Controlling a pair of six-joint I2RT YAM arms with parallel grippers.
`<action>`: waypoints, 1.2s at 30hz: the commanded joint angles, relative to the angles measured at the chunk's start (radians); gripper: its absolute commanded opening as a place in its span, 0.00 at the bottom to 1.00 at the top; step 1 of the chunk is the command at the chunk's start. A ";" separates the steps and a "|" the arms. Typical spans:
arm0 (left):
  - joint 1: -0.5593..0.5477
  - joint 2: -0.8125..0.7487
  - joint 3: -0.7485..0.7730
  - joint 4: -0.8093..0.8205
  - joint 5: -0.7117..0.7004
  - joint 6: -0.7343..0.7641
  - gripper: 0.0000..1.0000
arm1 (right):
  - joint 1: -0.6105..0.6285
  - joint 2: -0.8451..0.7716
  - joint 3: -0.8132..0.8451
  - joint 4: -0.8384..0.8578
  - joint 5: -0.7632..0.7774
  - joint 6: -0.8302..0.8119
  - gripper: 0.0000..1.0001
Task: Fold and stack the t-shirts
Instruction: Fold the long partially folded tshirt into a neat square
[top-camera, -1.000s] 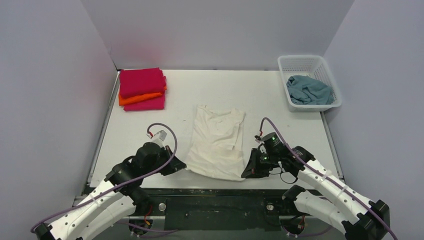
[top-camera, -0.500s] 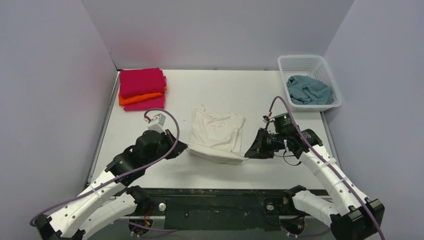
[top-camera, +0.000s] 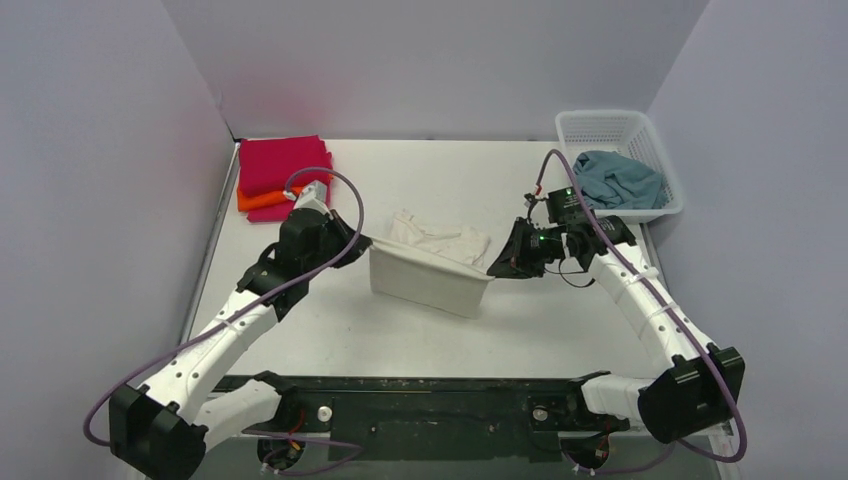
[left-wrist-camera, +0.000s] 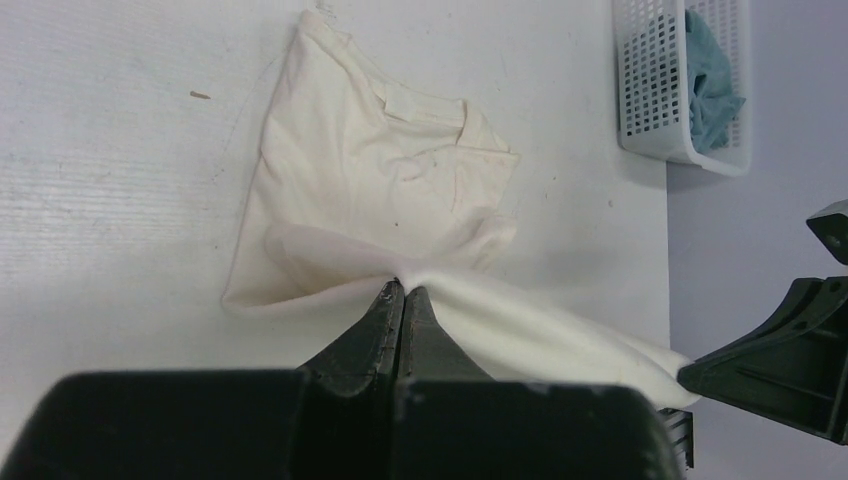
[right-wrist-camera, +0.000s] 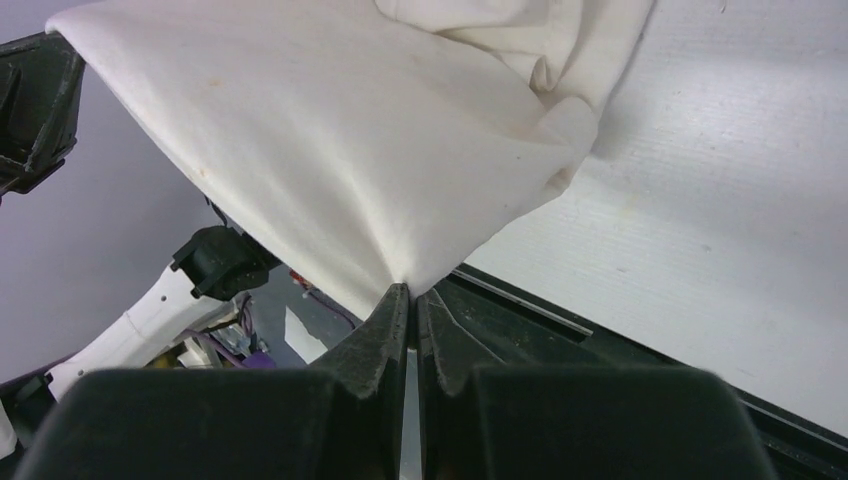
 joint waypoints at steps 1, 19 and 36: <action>0.069 0.072 0.081 0.147 0.026 0.066 0.00 | -0.044 0.063 0.064 -0.039 -0.004 -0.053 0.00; 0.188 0.415 0.209 0.260 0.130 0.112 0.00 | -0.143 0.416 0.278 -0.005 -0.028 -0.109 0.00; 0.209 0.828 0.462 0.219 0.216 0.159 0.00 | -0.193 0.733 0.436 0.097 -0.007 -0.098 0.00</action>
